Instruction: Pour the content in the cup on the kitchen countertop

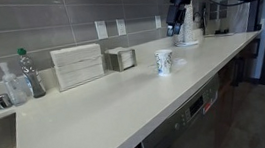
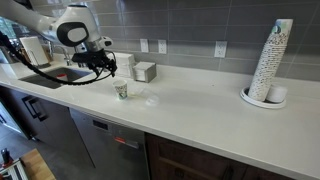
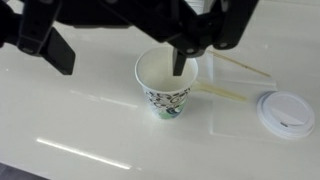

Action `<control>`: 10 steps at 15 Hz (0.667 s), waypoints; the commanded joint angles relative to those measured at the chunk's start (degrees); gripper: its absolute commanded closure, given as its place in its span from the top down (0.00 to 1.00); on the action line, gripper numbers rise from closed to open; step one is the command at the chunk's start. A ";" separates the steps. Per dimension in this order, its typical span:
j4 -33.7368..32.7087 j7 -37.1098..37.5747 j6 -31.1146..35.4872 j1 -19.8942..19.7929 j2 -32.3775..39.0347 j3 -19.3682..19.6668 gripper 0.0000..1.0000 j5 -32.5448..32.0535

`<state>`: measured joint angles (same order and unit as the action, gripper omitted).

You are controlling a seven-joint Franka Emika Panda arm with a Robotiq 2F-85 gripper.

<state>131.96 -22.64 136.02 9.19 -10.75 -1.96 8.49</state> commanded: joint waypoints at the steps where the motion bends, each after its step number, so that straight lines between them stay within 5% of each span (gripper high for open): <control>1: -0.13 0.08 -0.19 -0.38 -0.07 -0.30 1.00 0.00; 6: -0.84 -2.57 0.47 0.61 2.23 -0.05 1.00 3.54; 10: -1.15 -0.74 3.91 -0.22 5.43 -1.29 1.00 -0.14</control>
<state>131.86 -23.56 137.38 9.51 -8.52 -2.56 9.87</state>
